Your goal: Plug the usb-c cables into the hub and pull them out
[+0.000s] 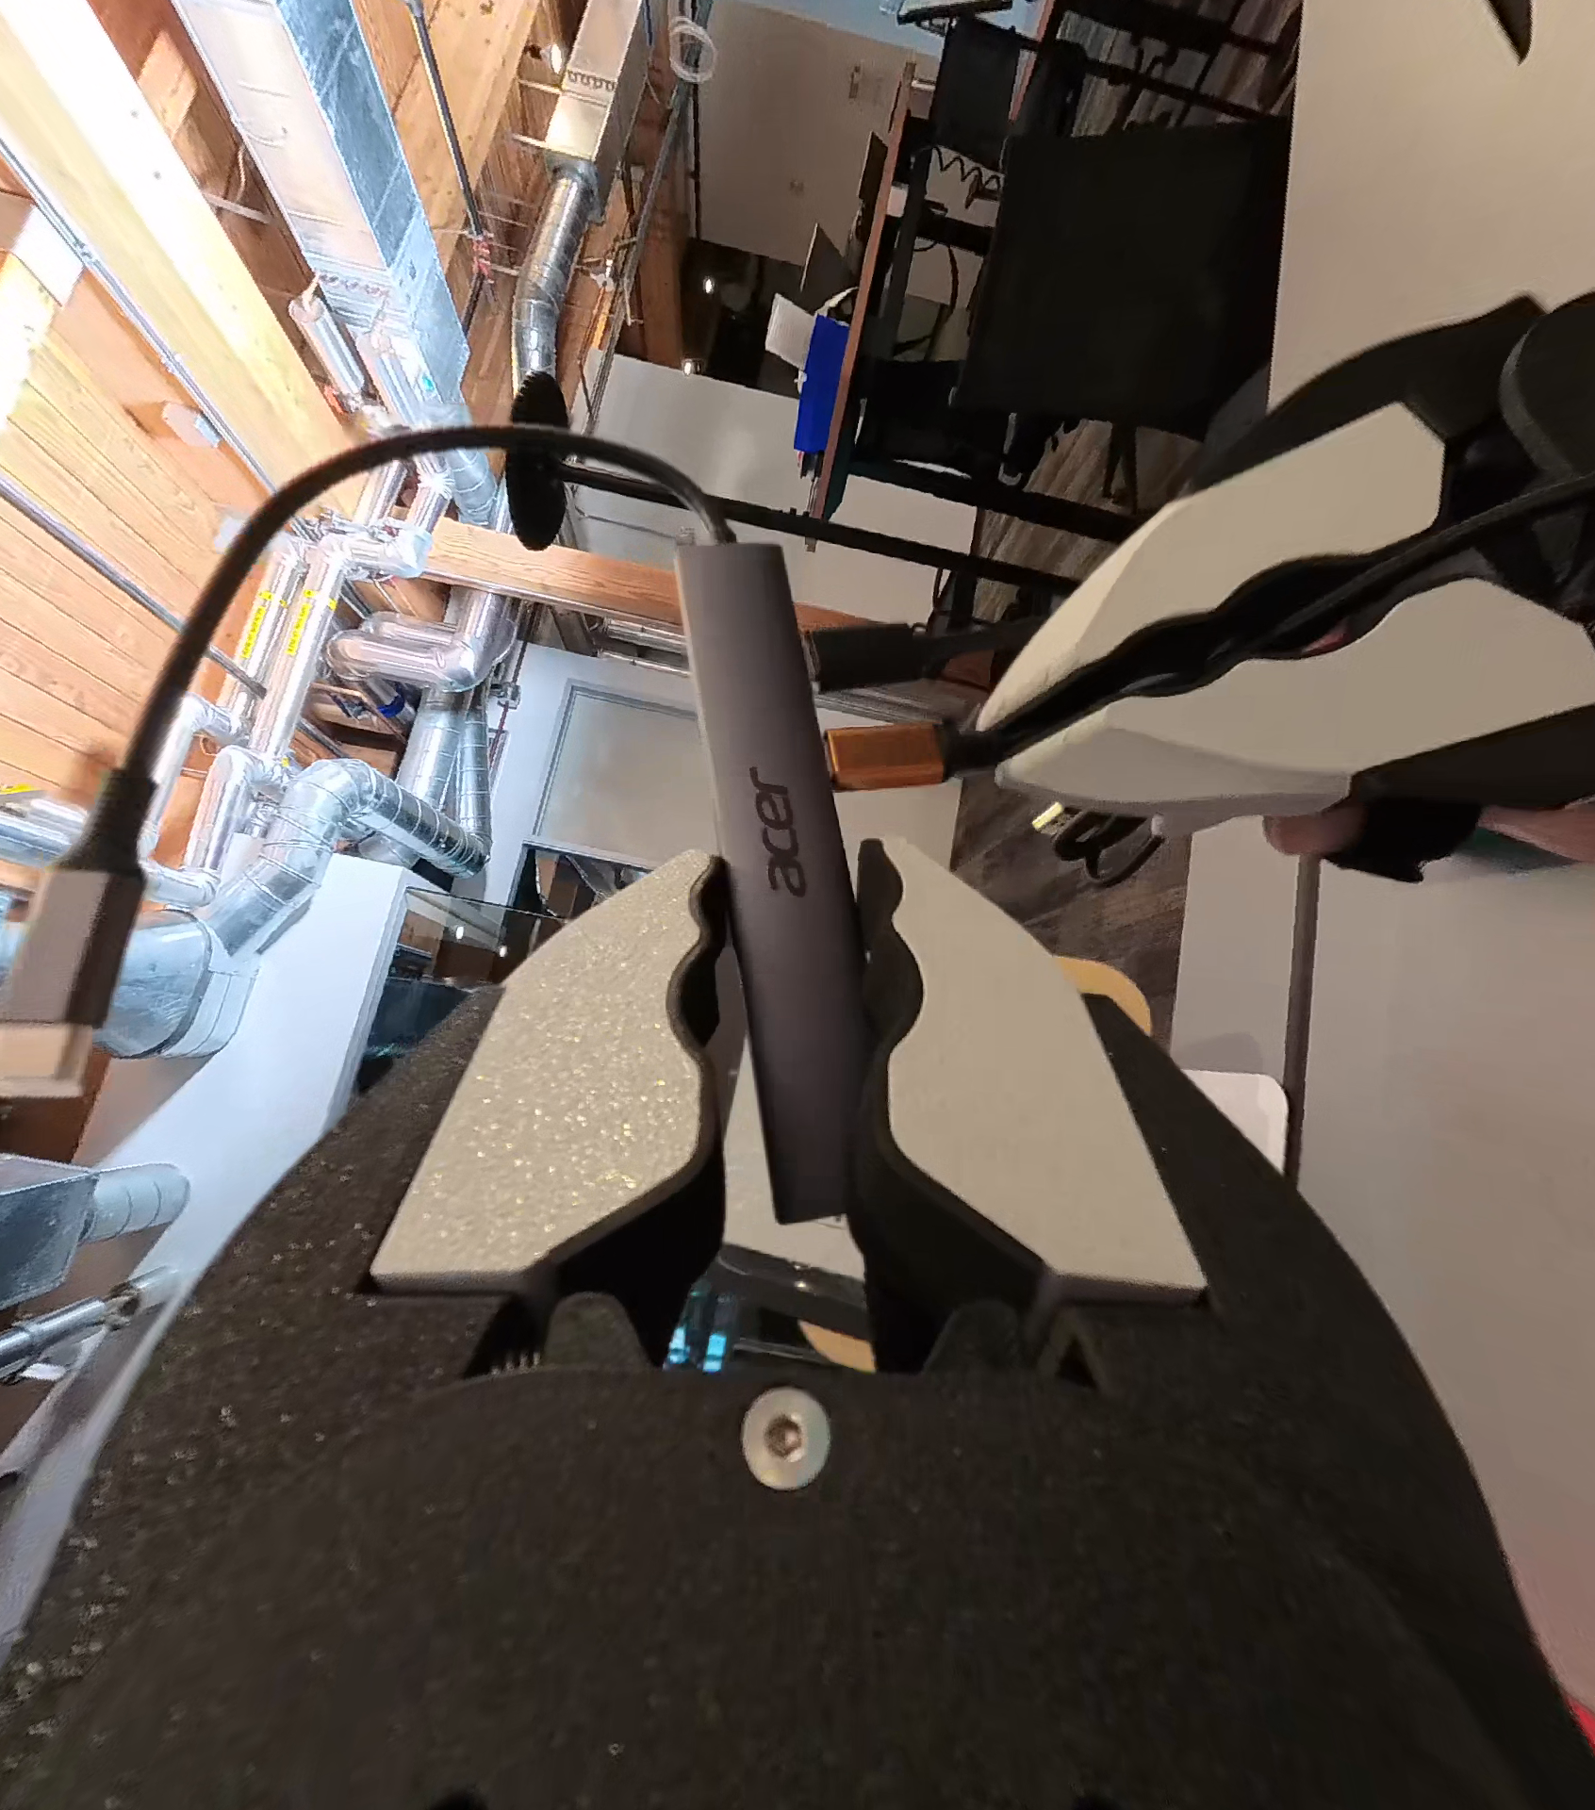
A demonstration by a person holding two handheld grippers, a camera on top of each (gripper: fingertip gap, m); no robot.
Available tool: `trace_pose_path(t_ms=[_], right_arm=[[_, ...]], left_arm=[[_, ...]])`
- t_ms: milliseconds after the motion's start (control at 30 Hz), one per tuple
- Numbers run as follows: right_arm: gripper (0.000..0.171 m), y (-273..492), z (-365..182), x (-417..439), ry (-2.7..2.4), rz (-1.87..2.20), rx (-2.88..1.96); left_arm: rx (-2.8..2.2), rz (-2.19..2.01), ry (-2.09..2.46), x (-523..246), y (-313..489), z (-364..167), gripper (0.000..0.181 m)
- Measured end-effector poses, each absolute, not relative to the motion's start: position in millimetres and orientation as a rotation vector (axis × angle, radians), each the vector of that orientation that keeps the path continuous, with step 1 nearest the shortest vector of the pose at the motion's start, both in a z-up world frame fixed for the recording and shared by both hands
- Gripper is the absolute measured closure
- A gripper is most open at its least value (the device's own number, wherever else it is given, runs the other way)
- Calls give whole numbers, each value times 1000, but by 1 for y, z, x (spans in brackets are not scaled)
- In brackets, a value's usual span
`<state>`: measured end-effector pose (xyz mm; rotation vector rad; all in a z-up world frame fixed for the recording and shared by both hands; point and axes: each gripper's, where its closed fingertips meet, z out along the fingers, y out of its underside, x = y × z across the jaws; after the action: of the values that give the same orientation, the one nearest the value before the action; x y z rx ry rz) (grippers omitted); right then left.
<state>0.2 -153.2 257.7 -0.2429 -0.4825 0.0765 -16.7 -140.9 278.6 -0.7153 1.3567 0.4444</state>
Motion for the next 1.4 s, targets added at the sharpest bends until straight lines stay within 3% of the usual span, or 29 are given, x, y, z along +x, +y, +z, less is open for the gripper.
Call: trace_pose_path(t_ms=[1400], right_arm=[[168, -124, 251, -17, -556, 65, -413]], left_arm=[[-869, 587, 1257, -40, -104, 269, 156]])
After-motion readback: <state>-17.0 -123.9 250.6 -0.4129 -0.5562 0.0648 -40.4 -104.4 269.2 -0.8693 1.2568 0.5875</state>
